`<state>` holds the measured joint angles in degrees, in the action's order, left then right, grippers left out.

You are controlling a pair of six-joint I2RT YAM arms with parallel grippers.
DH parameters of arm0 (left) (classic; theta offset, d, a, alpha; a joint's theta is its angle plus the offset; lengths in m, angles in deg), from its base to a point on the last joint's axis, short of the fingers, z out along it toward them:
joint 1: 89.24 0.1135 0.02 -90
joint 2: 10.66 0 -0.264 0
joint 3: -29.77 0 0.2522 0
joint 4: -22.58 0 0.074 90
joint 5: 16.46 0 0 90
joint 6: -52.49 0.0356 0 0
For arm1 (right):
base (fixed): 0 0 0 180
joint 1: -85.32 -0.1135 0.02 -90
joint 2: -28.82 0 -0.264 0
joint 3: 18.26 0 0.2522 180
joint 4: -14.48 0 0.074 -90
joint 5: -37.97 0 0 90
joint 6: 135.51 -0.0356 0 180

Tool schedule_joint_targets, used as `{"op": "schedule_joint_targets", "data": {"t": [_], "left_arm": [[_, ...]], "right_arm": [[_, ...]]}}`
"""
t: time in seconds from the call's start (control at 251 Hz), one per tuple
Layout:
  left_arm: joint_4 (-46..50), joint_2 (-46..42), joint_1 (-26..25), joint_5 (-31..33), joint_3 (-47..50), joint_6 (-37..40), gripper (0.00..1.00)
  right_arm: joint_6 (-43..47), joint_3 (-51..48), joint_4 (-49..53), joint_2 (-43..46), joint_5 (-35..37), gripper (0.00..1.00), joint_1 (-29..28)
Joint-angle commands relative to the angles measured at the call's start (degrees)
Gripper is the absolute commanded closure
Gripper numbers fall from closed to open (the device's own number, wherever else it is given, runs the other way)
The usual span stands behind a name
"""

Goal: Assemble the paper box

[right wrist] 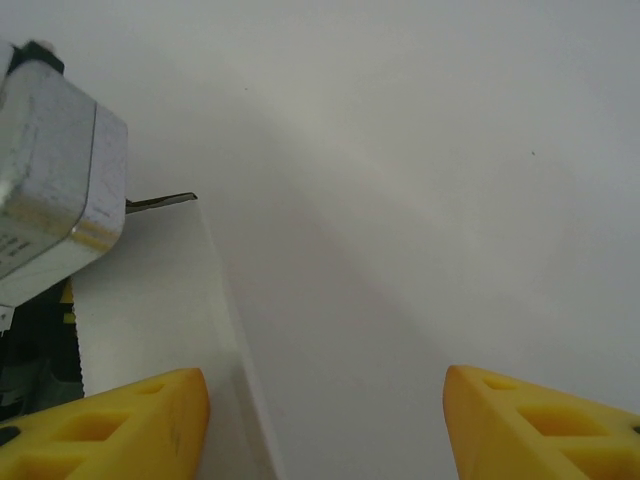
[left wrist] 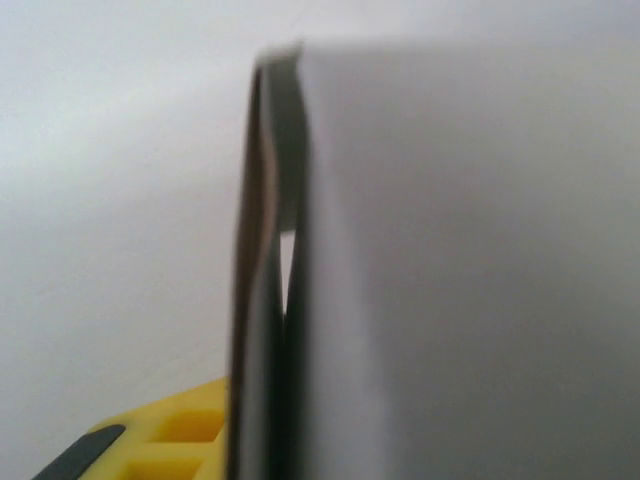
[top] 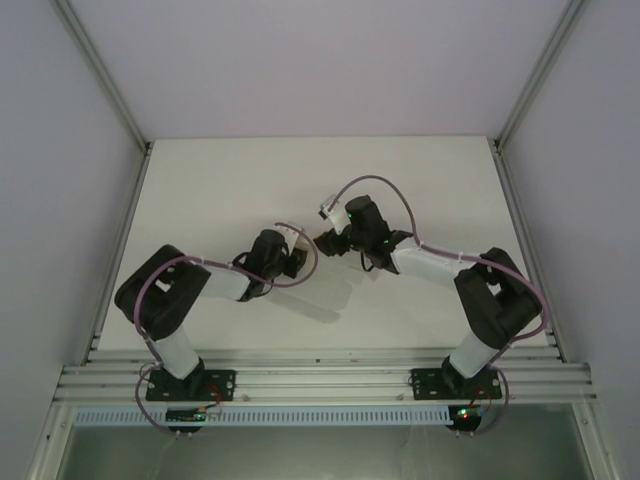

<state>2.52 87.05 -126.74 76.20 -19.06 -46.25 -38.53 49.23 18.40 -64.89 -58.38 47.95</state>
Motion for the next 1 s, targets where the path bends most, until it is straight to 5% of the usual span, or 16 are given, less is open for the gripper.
{"op": "schedule_joint_targets", "data": {"t": [0.0, 0.044, 0.14, 0.471, 0.639, 0.994], "left_arm": [[0.9, -2.2, -0.2, 2.0, -2.5, 2.1, 0.67], [1.4, -1.9, -0.2, 2.9, -3.2, 2.9, 0.72], [1.9, -0.8, -0.2, 4.6, -4.5, 3.1, 1.0], [6.7, -3.9, -0.2, 11.4, -4.5, -2.1, 1.0], [8.4, -7.3, -0.2, 11.9, -3.3, -4.7, 1.0], [9.2, -10.1, -0.2, 4.6, -3.1, -7.3, 1.0]], "right_arm": [[1.9, -1.8, 6.5, -1.8, 1.6, 0.35, -0.6], [1.8, -1.8, 6.6, -1.4, 1.6, 0.34, -0.5], [1.3, -1.5, 5.9, -0.1, 1.8, 0.33, -0.1], [-4.6, -5.4, 7.6, 16.0, 13.9, 0.11, 2.6], [-4.4, -8.6, 13.2, 22.0, 15.2, 0.1, 3.7], [-5.7, -11.0, 5.6, 16.9, 12.2, 0.11, 4.2]]}}
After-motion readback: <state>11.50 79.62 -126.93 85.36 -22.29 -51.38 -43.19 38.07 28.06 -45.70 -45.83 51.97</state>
